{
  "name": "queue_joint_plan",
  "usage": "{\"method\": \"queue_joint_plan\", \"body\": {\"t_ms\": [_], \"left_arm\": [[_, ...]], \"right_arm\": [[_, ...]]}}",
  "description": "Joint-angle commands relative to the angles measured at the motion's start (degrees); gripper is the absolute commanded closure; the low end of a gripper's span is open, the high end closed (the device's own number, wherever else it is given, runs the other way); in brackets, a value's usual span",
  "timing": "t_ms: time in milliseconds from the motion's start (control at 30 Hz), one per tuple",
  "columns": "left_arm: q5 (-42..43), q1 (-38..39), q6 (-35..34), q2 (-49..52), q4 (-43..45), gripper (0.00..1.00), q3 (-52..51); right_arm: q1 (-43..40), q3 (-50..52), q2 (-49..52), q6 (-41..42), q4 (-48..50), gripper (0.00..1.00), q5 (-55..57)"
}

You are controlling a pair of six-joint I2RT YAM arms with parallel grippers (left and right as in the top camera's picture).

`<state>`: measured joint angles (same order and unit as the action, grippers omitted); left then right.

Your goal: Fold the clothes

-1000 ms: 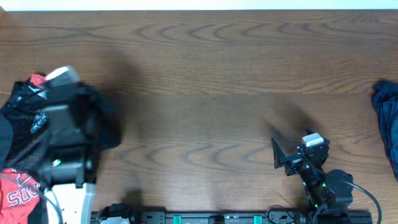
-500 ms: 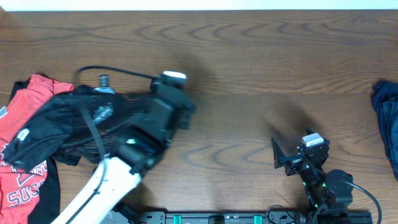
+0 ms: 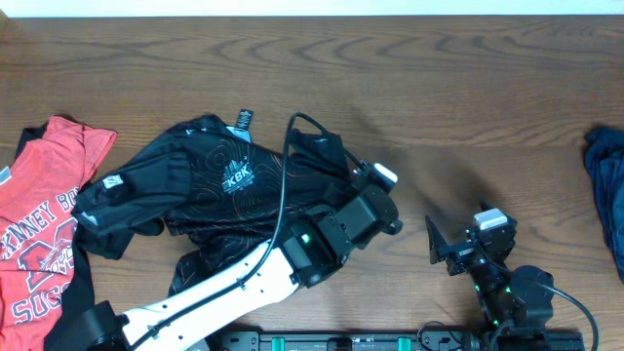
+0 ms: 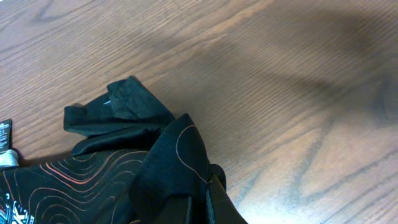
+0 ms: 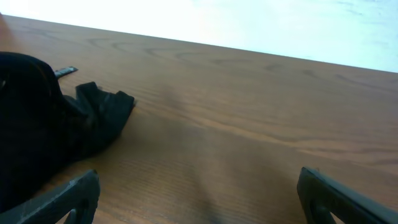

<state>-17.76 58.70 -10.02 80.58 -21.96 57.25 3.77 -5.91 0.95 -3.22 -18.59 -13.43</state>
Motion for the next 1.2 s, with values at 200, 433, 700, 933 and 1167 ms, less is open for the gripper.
{"method": "queue_joint_plan", "body": {"t_ms": [200,433,700,933,1167], "left_arm": [[-0.96,0.09,0.33,-0.96,1.33,0.94,1.7],[-0.96,0.09,0.31,-0.98,1.62,0.94,1.7],[-0.96,0.09,0.33,-0.98,1.84,0.94,1.7],[-0.94,0.09,0.31,-0.98,1.92,0.94,1.7],[-0.96,0.09,0.33,-0.96,1.88,0.94,1.7]], "right_arm": [[0.55,0.24,-0.46,-0.7,0.04,0.01,0.09],[0.52,0.24,-0.46,-0.76,0.15,0.01,0.35],[0.35,-4.39,0.02,0.98,2.12,0.01,5.97],[0.26,-25.33,11.91,1.53,-11.39,0.01,17.79],[0.26,-48.46,31.23,12.55,-30.49,0.01,23.3]]}}
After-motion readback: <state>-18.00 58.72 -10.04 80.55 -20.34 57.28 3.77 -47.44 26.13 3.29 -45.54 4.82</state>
